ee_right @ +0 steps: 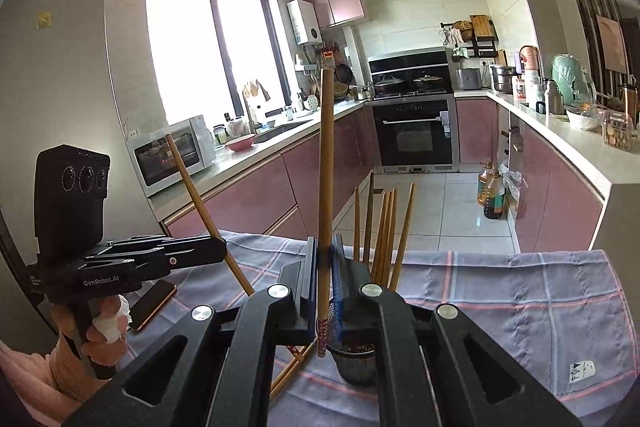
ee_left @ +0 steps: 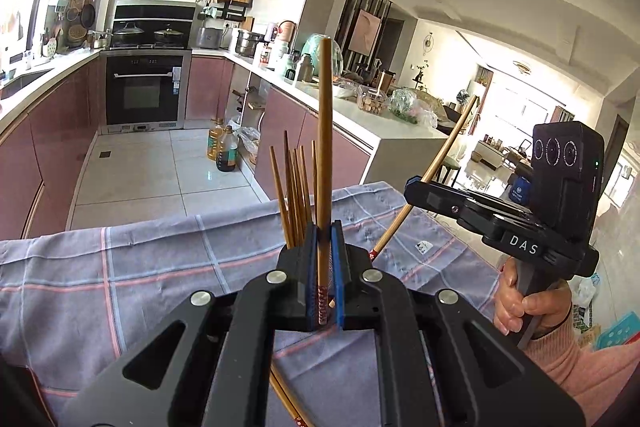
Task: Organize utensils
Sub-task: 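Lower the left gripper's chopstick into the cup and open while the right gripper releases its chopstick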
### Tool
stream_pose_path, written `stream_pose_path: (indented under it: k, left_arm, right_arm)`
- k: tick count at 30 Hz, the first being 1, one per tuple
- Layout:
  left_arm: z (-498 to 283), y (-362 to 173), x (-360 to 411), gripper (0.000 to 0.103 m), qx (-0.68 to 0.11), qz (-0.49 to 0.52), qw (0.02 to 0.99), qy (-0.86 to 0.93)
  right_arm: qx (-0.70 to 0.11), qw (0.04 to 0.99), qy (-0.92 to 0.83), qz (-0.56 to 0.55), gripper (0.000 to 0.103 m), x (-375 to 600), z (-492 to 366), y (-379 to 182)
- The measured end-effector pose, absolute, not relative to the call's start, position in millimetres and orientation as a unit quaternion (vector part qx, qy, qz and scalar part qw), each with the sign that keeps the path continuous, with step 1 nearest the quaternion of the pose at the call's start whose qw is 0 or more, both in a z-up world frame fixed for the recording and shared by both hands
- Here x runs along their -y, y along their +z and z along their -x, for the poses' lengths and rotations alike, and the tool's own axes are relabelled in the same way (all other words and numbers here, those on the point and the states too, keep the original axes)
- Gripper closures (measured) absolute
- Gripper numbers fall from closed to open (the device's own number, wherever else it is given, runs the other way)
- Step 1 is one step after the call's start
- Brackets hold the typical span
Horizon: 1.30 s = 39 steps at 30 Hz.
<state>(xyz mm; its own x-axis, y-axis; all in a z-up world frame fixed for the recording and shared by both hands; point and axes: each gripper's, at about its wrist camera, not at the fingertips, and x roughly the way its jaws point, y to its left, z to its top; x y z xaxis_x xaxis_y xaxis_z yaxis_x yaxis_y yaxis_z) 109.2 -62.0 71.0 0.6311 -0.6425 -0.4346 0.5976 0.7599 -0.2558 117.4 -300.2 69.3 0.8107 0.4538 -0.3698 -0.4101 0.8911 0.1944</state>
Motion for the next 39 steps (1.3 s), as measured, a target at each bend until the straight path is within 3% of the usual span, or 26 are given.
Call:
stream_pose_path:
  k: [14, 39]
  left_arm:
    - [-118.3, 92.6, 88.9, 0.095, -0.236, 0.028, 0.909, -0.342]
    - [-141.5, 48.2, 127.6, 0.095, -0.335, -0.06, 0.883, -0.324]
  right_arm:
    - [-0.198, 0.955, 0.215, -0.049, 0.097, 304.3, -139.0, 75.7]
    - [-0.301, 0.931, 0.207, -0.029, 0.097, 289.3, -176.3, 20.3]
